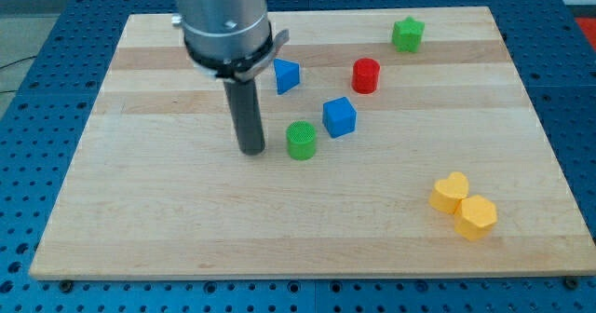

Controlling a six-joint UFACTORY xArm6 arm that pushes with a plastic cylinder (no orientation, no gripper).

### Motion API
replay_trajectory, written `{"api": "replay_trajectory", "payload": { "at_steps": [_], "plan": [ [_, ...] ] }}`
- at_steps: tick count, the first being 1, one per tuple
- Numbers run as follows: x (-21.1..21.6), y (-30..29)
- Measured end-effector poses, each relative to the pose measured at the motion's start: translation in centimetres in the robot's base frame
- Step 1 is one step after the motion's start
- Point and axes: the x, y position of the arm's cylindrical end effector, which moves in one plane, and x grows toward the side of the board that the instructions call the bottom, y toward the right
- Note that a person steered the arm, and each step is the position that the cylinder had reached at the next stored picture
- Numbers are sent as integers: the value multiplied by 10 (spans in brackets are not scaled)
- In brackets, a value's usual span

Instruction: Move the yellow blocks below the green circle

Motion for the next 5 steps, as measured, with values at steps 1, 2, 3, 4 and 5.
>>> {"api": "replay_trajectory", "payload": {
  "at_steps": [1, 2, 3, 4, 5],
  "plan": [
    [-1, 57],
    [13, 105],
    [36, 59],
    [118, 119],
    [160, 246]
  ]
}}
